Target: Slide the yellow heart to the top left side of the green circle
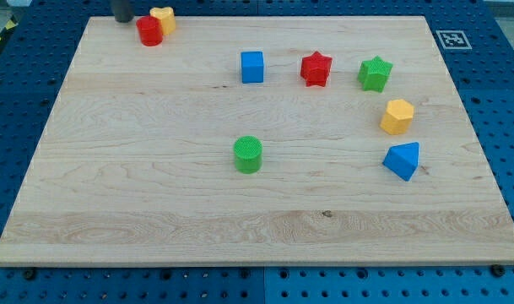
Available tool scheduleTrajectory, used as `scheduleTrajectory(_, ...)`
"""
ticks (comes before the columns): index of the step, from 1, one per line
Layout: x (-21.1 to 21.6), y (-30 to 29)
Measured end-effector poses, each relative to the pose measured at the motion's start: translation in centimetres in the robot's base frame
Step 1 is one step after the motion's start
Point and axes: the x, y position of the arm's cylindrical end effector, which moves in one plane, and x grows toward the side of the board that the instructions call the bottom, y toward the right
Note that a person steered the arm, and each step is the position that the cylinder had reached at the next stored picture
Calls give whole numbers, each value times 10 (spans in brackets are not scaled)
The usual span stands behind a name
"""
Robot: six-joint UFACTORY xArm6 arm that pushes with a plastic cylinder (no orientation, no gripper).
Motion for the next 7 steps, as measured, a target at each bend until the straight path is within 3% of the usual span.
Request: scheduleTrajectory(7,1,129)
